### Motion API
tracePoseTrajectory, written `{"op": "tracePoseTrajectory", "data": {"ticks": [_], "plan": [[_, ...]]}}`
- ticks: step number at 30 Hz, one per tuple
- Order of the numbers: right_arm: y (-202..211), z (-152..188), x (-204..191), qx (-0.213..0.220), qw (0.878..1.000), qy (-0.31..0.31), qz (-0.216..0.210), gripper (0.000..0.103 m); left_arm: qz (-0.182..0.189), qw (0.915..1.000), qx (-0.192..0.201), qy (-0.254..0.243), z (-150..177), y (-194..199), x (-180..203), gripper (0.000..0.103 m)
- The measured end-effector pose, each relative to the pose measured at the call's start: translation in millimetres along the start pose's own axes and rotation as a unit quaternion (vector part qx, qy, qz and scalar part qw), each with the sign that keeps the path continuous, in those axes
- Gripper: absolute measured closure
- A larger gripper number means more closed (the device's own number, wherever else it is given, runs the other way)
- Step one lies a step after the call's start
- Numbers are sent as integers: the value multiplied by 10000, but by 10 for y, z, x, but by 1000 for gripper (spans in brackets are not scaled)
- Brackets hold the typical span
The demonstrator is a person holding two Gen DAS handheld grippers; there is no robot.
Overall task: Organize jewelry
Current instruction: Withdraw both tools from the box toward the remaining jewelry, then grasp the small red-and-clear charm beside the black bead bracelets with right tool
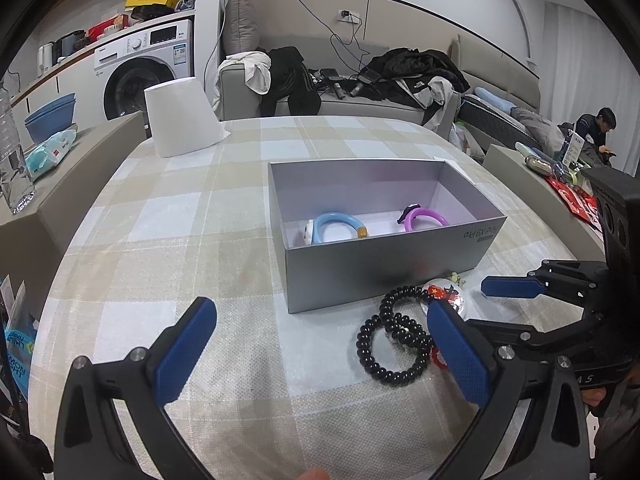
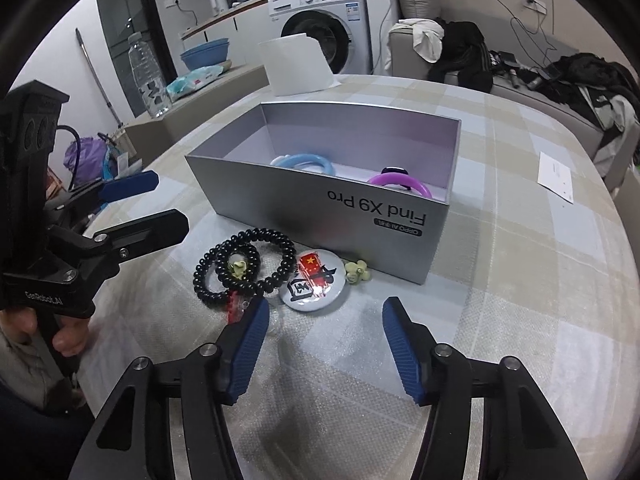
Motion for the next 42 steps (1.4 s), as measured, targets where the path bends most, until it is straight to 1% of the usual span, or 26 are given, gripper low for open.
{"op": "tracePoseTrajectory", "data": {"ticks": [3, 6, 8, 12, 20, 24, 26, 29, 31, 32, 35, 38, 42], "plan": [[-49, 1, -53, -83, 9998, 154, -8, 52, -8, 10000, 3, 14, 0, 0, -3, 1], [-32, -22, -82, -34, 9997, 243, -29, 54, -19, 10000, 4, 45, 0, -2, -29, 1], [6, -27, -82, -1, 9997, 225, -123, 54, -19, 10000, -4, 69, 6, -4, -41, 1], [68, -36, -179, 66, 9986, 243, -461, 54, -19, 10000, -29, 65, 9, -18, -49, 1], [3, 1, -340, -1, 9965, 305, -779, 55, 37, 9999, -60, 72, 14, -31, -52, 1], [-52, 34, -403, -75, 9962, 380, -786, 68, 48, 9999, -86, 74, 23, -32, -49, 1], [-62, 38, -402, -70, 9964, 395, -741, 68, 60, 9999, -84, 71, 23, -31, -43, 1], [-63, 39, -389, -51, 9969, 399, -676, 75, 78, 9999, -91, 44, 31, -28, -20, 1], [-41, 50, -395, -25, 9964, 410, -742, 76, 89, 9999, -98, 10, 33, -29, 5, 1], [-10, 44, -401, 45, 9959, 417, -799, 85, 92, 9999, -102, -10, 34, -26, 17, 1], [127, 22, -338, 262, 9951, 216, -934, 85, 132, 9998, -116, -58, 43, -24, 59, 1], [275, 36, -179, 452, 9944, -110, -945, 85, 206, 9995, -184, -118, 59, -56, 129, 1], [447, 56, 77, 739, 9928, -567, -753, 85, 276, 9987, -340, -268, 106, -110, 245, 1]]}}
Point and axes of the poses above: each gripper's, at about its wrist camera, not at the fingertips, and y roughly against the way its jaws point, x to its right, z to its underside, the point moved 5 cm from there along -y, roughly the way its jaws point, and after that the axes turned 12 degrees about x, right-handed, at the moved point
